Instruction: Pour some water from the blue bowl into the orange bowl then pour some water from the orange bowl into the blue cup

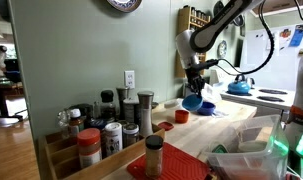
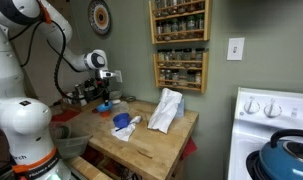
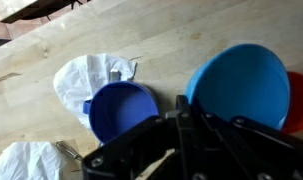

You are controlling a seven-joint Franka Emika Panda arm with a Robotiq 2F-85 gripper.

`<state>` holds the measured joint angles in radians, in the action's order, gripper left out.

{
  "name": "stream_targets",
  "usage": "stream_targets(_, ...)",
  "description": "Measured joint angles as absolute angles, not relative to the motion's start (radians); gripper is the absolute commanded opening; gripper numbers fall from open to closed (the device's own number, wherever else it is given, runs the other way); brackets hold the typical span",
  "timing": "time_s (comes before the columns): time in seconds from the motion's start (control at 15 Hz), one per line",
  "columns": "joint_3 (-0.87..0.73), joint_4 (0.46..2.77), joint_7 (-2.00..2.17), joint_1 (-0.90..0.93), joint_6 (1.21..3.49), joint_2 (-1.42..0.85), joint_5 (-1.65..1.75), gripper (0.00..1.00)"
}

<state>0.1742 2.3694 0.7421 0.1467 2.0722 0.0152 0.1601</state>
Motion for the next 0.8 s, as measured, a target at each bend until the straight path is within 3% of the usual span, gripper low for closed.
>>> stream_targets(0.8, 0.177, 2.352, 0.801, 0.160, 2.047, -0.001, 0.209, 0.01)
